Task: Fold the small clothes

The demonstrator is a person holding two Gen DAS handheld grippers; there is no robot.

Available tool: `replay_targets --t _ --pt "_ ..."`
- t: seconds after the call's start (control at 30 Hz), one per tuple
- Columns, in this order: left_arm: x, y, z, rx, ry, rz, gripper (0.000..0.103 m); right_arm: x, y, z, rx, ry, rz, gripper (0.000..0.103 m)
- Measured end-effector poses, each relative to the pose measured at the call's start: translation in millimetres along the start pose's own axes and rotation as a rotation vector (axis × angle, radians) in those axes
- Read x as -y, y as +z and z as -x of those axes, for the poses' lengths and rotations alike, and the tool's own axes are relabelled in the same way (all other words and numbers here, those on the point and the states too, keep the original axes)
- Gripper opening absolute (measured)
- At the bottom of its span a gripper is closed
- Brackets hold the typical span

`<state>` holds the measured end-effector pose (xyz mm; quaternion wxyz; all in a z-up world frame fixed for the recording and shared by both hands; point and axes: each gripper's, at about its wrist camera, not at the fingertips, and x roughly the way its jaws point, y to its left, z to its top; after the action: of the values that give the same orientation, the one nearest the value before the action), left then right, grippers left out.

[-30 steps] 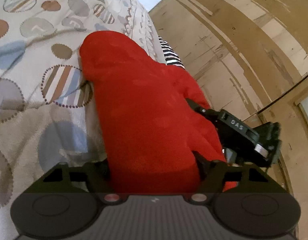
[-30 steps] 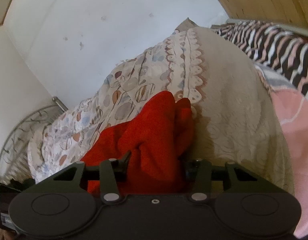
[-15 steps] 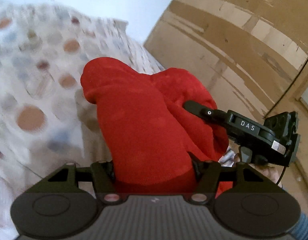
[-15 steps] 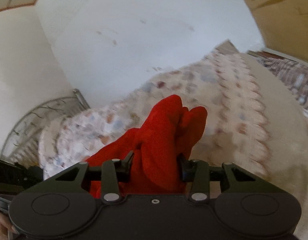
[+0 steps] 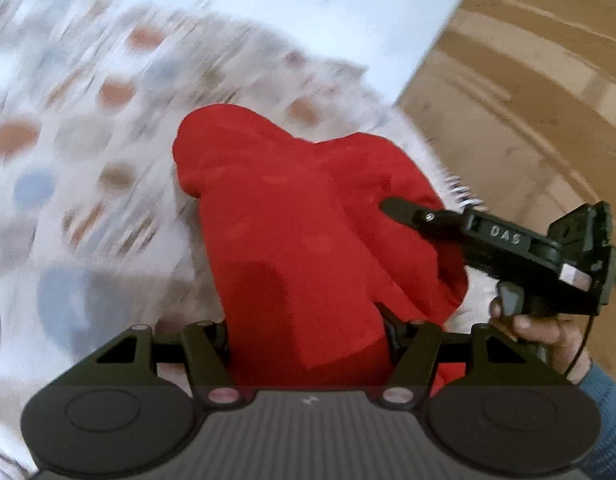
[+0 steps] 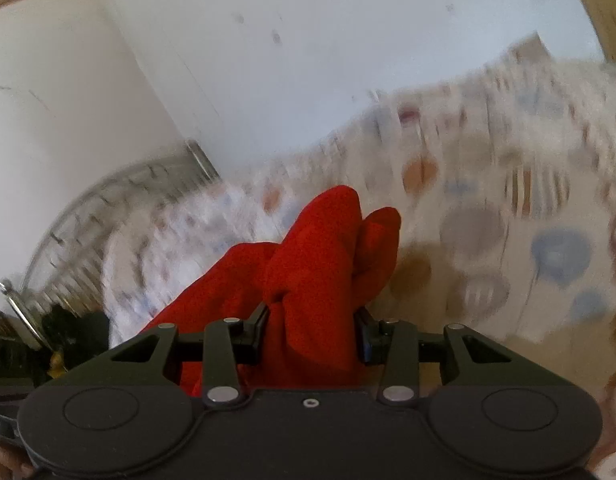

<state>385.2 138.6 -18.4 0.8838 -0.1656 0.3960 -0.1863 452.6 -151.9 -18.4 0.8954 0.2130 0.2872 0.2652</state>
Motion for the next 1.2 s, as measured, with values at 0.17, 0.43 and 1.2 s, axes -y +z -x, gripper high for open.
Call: replay_targets --t 0.17,0.43,1.2 --pt "-37.1 -17.3 -5.9 0.022 -0.079 0.114 0.072 19.1 -24.4 -27.5 -0.013 -0.039 -0.045 0.047" --pt "-27.2 -19.3 -3.4 0.039 -0.023 0.063 0.080 18.8 -28.7 -25.2 -0.009 -0.054 -0.004 0.052" --pt "61.2 -32.1 120.0 0.305 0.347 -0.055 0.102 -69.2 -39.9 104.3 0.205 -0.215 0.270 0.102"
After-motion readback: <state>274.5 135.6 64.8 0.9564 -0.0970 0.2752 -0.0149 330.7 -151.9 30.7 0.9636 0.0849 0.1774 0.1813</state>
